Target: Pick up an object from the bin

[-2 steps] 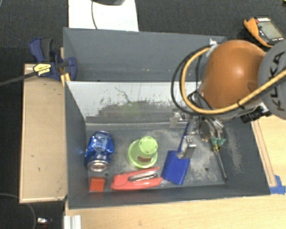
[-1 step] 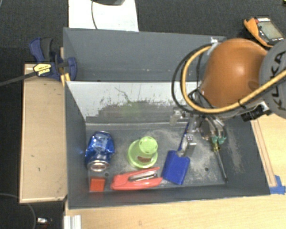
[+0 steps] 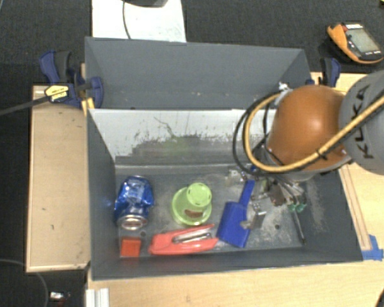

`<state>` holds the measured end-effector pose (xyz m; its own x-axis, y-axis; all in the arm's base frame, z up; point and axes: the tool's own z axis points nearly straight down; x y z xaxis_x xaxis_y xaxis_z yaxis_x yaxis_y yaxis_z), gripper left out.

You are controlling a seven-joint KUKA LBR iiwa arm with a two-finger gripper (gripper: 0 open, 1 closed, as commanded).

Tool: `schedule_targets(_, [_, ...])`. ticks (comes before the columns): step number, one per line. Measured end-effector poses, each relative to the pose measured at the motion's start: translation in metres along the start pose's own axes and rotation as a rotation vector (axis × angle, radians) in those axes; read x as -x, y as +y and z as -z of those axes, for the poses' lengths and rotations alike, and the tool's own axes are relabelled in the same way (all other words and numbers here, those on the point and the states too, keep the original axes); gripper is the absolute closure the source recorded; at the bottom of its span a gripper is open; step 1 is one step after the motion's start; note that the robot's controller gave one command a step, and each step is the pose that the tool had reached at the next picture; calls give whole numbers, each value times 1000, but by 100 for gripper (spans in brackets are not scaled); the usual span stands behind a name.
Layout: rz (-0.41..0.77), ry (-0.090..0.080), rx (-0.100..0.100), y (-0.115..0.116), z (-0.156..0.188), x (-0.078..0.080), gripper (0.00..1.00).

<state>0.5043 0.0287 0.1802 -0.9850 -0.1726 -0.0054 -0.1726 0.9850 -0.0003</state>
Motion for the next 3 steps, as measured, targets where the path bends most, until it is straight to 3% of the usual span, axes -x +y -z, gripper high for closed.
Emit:
schedule_targets(1, [312,-5,-1,-29,-20,-16,0])
schedule_targets(2, [621,2,2,-26,-60,-11,0])
schedule_targets(3, [830,-3,-2,-11,-105,-9,0])
